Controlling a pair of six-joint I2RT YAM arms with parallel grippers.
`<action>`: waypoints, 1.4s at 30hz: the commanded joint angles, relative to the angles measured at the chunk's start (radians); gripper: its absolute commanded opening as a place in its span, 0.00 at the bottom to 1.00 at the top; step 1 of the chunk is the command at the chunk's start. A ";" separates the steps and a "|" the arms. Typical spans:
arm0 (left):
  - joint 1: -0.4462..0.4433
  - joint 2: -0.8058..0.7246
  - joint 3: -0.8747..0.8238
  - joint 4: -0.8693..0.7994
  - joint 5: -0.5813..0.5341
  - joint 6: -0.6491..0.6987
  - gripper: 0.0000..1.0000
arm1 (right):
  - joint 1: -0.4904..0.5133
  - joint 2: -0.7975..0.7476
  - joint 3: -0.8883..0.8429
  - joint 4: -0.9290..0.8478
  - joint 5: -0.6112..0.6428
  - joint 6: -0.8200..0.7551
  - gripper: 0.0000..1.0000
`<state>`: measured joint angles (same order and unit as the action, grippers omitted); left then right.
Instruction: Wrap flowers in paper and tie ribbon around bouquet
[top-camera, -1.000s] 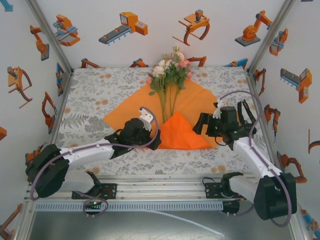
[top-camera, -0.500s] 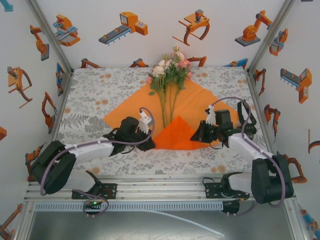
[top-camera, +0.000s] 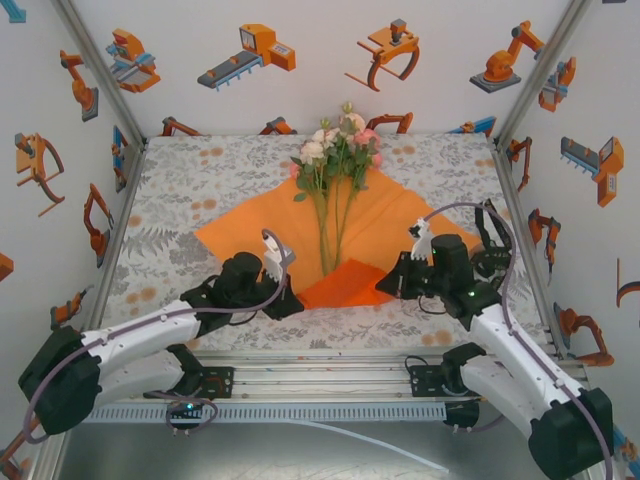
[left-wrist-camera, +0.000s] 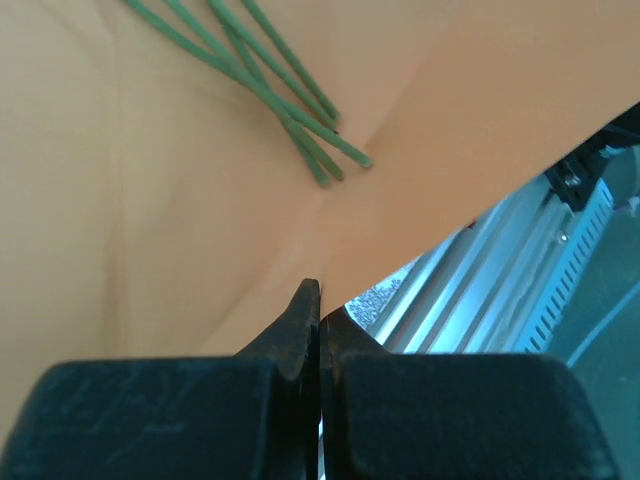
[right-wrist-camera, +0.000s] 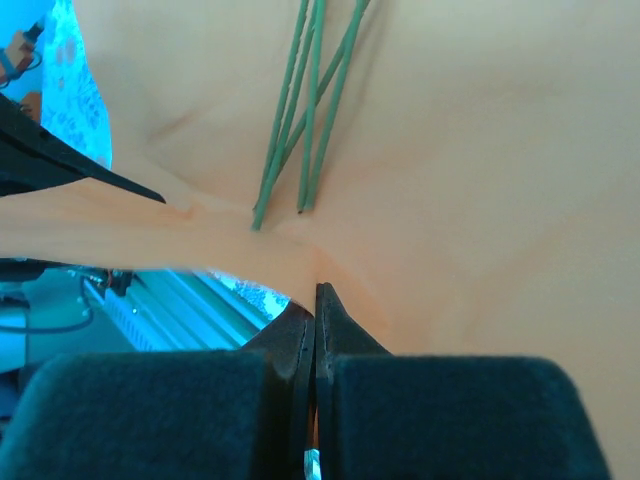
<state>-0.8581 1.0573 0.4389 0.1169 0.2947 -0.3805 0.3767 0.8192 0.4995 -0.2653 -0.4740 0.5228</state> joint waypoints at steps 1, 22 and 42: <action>0.000 0.053 0.063 -0.022 -0.097 0.020 0.06 | 0.004 0.057 0.045 -0.016 0.133 -0.045 0.00; 0.036 0.330 0.058 0.193 -0.103 0.013 0.50 | -0.006 0.285 0.088 -0.035 0.417 -0.069 0.53; 0.032 0.281 0.020 0.209 -0.382 -0.019 0.52 | 0.409 0.408 0.118 0.275 0.306 0.145 0.52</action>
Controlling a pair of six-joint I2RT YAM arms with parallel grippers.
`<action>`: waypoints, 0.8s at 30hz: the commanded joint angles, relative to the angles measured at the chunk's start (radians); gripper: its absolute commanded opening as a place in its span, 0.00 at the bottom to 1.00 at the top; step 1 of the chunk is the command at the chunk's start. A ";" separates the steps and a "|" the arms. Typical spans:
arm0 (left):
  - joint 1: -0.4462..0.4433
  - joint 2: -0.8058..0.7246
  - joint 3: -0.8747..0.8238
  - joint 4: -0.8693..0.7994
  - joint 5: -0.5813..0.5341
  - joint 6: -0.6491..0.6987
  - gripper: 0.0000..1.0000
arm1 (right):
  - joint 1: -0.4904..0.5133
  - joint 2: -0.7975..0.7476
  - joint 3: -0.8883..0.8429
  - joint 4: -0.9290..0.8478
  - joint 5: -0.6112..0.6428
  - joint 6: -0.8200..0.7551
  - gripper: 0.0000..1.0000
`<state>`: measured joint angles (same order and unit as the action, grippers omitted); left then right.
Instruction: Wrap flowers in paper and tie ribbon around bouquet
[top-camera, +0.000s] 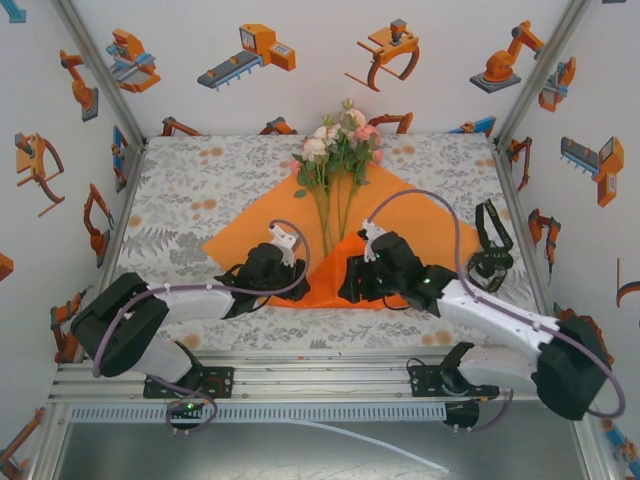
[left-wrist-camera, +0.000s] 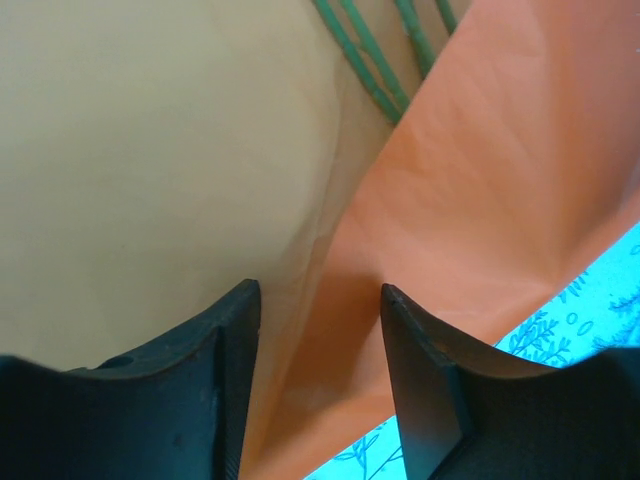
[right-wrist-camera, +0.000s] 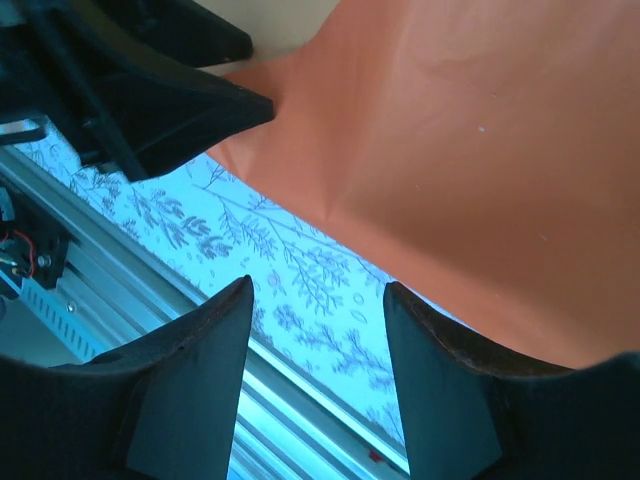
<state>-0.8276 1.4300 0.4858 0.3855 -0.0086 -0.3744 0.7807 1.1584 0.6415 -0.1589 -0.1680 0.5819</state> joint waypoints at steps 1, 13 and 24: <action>-0.003 -0.136 -0.031 -0.089 -0.083 -0.030 0.54 | 0.005 0.101 -0.022 0.173 0.032 0.085 0.52; -0.287 -0.300 -0.034 -0.200 -0.121 0.198 0.61 | -0.009 0.254 -0.011 0.154 0.316 -0.004 0.58; -0.336 0.062 0.068 0.066 -0.259 0.274 0.63 | -0.116 0.144 -0.007 0.046 0.190 -0.078 0.72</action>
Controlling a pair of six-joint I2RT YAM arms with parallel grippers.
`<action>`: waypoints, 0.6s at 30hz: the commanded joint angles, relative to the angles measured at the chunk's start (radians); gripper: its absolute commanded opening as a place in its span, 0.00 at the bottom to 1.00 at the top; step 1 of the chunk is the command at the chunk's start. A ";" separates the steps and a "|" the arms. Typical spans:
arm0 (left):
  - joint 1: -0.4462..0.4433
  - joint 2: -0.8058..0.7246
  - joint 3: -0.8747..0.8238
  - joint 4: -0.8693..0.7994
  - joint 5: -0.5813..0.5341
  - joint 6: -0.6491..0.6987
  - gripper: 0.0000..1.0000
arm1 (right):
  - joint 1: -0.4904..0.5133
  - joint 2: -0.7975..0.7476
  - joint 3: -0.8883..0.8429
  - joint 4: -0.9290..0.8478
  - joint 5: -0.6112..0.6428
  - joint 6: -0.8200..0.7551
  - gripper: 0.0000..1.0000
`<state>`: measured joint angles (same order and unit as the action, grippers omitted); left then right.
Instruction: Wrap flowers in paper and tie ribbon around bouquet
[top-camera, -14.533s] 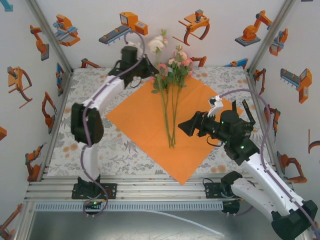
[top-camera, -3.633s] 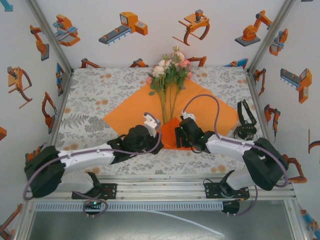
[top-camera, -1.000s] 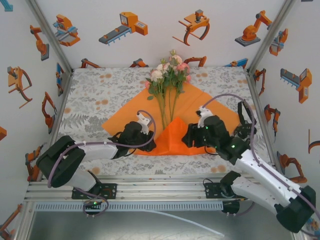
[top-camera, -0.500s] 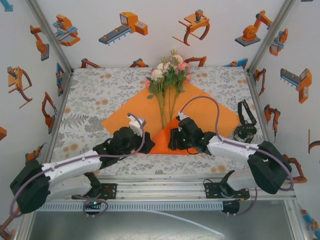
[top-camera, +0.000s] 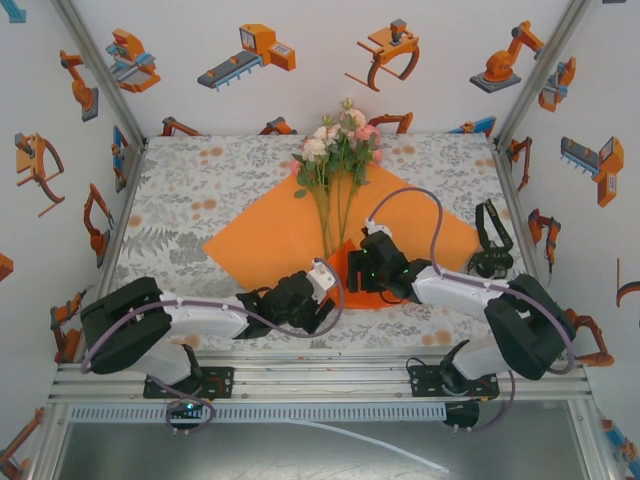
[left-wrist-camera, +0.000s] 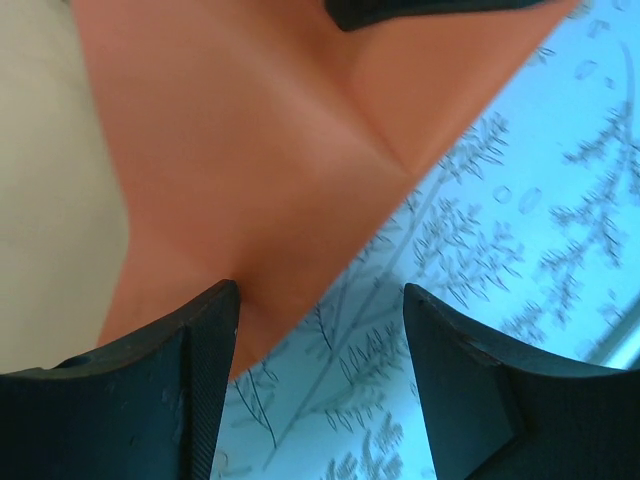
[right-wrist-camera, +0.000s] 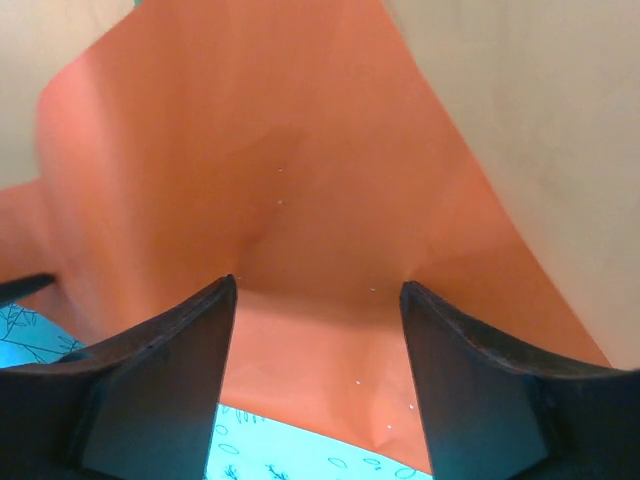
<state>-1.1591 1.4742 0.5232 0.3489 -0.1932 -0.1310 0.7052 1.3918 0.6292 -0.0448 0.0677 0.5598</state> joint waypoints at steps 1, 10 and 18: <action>-0.003 0.022 0.032 0.109 -0.078 0.027 0.63 | -0.082 -0.132 -0.001 -0.099 -0.107 -0.079 0.77; 0.025 0.076 0.035 0.174 -0.057 -0.093 0.62 | -0.401 -0.201 -0.038 -0.173 -0.489 -0.202 0.99; 0.095 0.081 -0.010 0.218 -0.039 -0.224 0.60 | -0.407 -0.039 -0.032 -0.055 -0.586 -0.160 0.83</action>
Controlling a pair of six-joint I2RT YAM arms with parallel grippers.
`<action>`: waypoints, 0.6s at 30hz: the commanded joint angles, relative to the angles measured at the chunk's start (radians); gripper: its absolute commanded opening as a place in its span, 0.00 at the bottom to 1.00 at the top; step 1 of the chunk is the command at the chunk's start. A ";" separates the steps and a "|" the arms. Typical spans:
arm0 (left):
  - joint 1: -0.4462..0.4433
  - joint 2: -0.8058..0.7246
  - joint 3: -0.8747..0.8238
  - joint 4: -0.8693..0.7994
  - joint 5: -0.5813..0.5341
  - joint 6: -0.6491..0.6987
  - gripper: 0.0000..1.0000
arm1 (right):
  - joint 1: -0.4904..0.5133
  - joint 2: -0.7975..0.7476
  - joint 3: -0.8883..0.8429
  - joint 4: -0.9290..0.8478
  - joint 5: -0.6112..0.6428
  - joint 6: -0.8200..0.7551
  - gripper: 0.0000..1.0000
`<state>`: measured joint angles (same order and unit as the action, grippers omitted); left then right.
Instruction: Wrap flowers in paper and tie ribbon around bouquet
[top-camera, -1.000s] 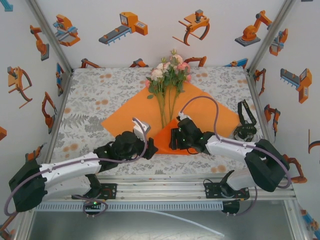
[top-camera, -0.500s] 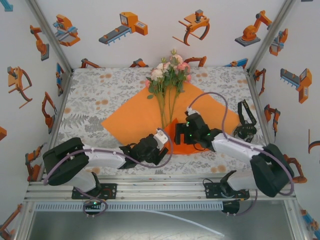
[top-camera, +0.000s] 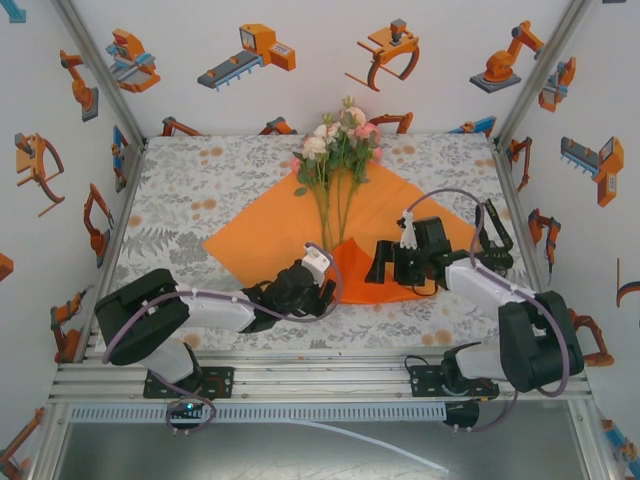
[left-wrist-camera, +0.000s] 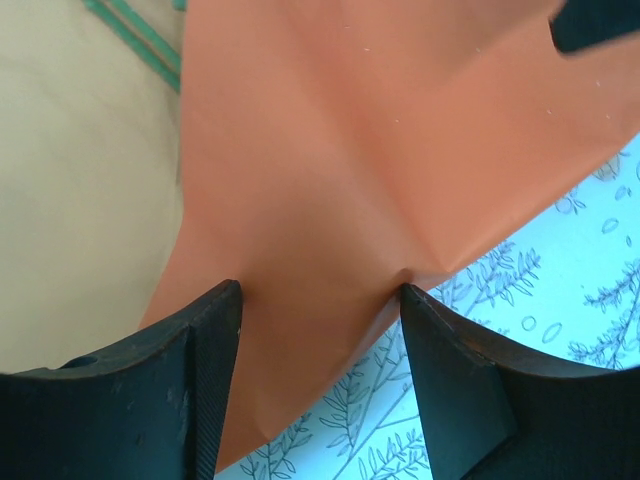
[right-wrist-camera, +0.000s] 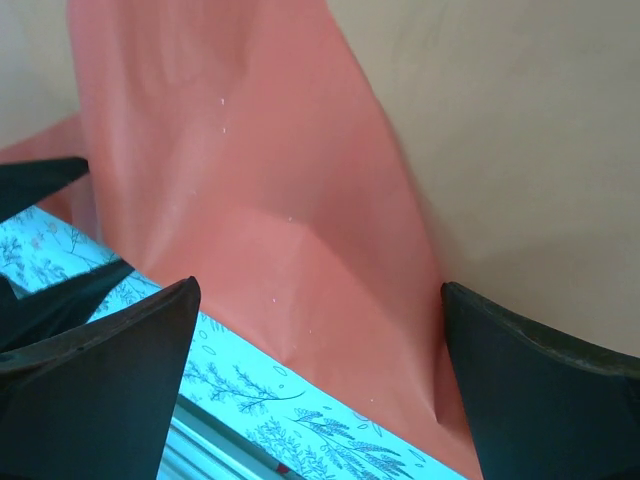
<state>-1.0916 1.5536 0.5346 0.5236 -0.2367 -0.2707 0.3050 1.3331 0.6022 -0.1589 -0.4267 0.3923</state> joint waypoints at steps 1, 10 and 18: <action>0.037 0.000 -0.028 0.051 0.006 -0.101 0.60 | -0.005 0.029 0.000 0.061 -0.099 0.010 0.76; 0.064 0.026 -0.022 0.042 -0.014 -0.177 0.59 | -0.010 -0.038 -0.022 0.067 0.001 0.046 0.26; 0.090 -0.126 -0.055 0.011 0.011 -0.157 0.63 | -0.019 -0.090 -0.045 0.065 0.008 0.051 0.00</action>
<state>-1.0233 1.5318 0.5026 0.5541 -0.2459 -0.4412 0.2947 1.2617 0.5747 -0.1059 -0.4362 0.4377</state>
